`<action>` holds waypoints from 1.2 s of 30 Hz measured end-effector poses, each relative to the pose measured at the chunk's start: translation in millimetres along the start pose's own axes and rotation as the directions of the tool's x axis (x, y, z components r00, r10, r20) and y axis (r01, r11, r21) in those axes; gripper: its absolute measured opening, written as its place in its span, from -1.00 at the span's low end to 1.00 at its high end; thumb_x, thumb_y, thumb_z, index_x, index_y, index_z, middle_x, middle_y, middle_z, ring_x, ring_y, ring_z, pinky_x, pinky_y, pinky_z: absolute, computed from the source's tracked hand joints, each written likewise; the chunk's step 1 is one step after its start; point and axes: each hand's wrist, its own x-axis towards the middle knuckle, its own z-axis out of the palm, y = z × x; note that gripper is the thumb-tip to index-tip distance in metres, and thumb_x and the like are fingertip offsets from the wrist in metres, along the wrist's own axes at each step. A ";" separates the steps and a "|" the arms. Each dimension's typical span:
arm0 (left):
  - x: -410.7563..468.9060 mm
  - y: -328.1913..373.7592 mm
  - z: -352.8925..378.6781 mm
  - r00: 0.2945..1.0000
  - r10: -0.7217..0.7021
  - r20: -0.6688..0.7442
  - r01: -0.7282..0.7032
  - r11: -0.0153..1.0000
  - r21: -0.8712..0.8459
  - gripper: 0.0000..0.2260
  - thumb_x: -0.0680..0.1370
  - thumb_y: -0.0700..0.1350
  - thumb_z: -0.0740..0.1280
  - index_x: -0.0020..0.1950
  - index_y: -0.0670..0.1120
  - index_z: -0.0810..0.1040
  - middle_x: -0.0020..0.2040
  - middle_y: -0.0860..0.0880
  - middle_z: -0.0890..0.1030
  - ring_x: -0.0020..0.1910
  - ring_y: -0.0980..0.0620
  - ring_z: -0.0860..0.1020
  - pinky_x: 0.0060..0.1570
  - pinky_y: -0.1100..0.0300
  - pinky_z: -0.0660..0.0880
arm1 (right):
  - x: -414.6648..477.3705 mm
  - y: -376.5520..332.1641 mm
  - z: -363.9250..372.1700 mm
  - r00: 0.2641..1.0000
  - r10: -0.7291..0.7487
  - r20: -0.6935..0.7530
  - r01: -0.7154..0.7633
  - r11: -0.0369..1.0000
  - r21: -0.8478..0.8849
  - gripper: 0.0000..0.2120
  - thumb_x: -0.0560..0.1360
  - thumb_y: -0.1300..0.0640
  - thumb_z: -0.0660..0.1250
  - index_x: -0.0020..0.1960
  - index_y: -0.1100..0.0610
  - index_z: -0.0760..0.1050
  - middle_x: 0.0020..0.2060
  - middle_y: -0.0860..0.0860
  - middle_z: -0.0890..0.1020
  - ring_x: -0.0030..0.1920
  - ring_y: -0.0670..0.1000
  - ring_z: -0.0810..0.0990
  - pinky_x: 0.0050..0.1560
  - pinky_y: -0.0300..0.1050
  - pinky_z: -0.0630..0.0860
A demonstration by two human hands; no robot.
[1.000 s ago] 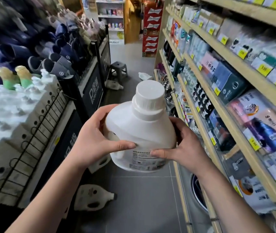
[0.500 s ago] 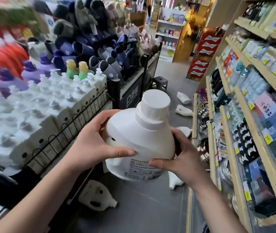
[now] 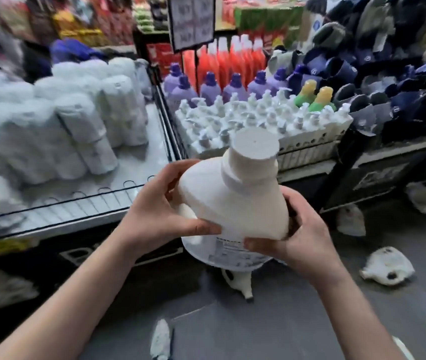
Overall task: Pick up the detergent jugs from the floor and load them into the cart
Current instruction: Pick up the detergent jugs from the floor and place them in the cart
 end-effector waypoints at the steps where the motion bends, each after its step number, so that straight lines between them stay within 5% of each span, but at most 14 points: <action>1: -13.1 -0.2 -13.0 0.998 -0.018 -0.052 0.019 1.000 0.019 -0.20 0.07 0.10 0.72 0.29 0.30 0.57 0.21 0.14 0.68 0.23 0.04 0.64 0.28 -0.14 0.60 | 5.0 -2.6 12.9 0.998 -0.017 0.053 0.016 1.000 0.012 -0.20 0.01 -0.15 0.74 0.20 -0.34 0.55 0.08 -0.19 0.71 0.08 -0.17 0.67 0.00 -0.32 0.57; 5: -68.5 1.6 -65.7 0.970 -0.065 -0.235 0.083 0.994 0.067 -0.20 0.07 0.04 0.72 0.29 0.24 0.58 0.22 0.13 0.69 0.23 0.10 0.64 0.25 0.12 0.59 | 17.9 -16.0 71.1 0.954 -0.091 0.286 0.067 0.993 0.093 -0.18 0.10 0.05 0.81 0.29 -0.16 0.56 0.11 -0.07 0.71 0.14 -0.05 0.68 0.06 -0.18 0.60; 8: -110.9 3.9 -106.0 0.928 -0.071 -0.365 0.104 0.992 0.071 -0.20 0.08 0.01 0.74 0.29 0.27 0.58 0.26 0.08 0.68 0.26 0.07 0.63 0.20 0.17 0.59 | 22.5 -34.4 122.0 0.910 -0.153 0.386 0.106 0.984 0.140 -0.19 0.08 0.00 0.78 0.26 -0.22 0.56 0.11 -0.09 0.71 0.16 -0.05 0.68 0.09 -0.15 0.62; 13: -186.2 1.9 -175.0 0.835 -0.084 -0.543 0.147 0.986 0.074 -0.19 0.09 0.02 0.74 0.32 0.16 0.58 0.25 0.07 0.68 0.26 0.04 0.64 0.23 0.08 0.60 | 19.6 -70.8 218.9 0.818 -0.220 0.532 0.140 0.972 0.188 -0.19 0.04 -0.08 0.74 0.25 -0.21 0.56 0.10 -0.09 0.71 0.16 -0.04 0.67 0.16 -0.07 0.61; 18: -267.5 -0.7 -256.3 0.727 -0.109 -0.678 0.207 0.976 0.066 -0.19 0.08 0.04 0.74 0.31 0.18 0.59 0.24 0.12 0.68 0.24 0.07 0.64 0.23 0.05 0.61 | -2.0 -113.4 332.6 0.710 -0.266 0.652 0.153 0.962 0.226 -0.20 0.03 -0.05 0.73 0.24 -0.20 0.57 0.12 -0.11 0.71 0.15 -0.10 0.68 0.09 -0.22 0.61; 27: -415.7 0.6 -412.3 0.552 -0.170 -0.816 0.380 0.923 0.064 -0.19 0.08 0.05 0.78 0.27 0.30 0.57 0.22 0.18 0.68 0.22 0.08 0.64 0.23 -0.03 0.63 | -60.0 -193.5 546.0 0.516 -0.353 0.780 0.182 0.935 0.303 -0.13 0.04 -0.16 0.76 0.31 -0.16 0.55 0.19 -0.04 0.70 0.25 0.03 0.66 0.27 0.21 0.61; 32: -483.0 0.9 -481.2 0.425 -0.144 -0.894 0.439 0.896 0.064 -0.16 0.06 0.19 0.76 0.31 0.28 0.56 0.25 0.17 0.67 0.27 0.06 0.63 0.28 -0.13 0.60 | -88.2 -235.2 647.8 0.376 -0.394 0.839 0.185 0.919 0.348 -0.16 0.01 -0.25 0.73 0.25 -0.33 0.54 0.19 -0.15 0.70 0.23 -0.11 0.65 0.21 -0.09 0.59; 36: -526.6 0.7 -522.0 0.317 -0.127 -0.940 0.465 0.884 0.038 -0.18 0.03 0.23 0.76 0.25 0.35 0.57 0.22 0.20 0.67 0.24 0.14 0.63 0.20 0.15 0.59 | -104.8 -263.3 723.3 0.274 -0.436 0.857 0.205 0.897 0.391 -0.19 0.01 -0.29 0.69 0.23 -0.39 0.52 0.18 -0.23 0.69 0.21 -0.21 0.64 0.11 -0.35 0.53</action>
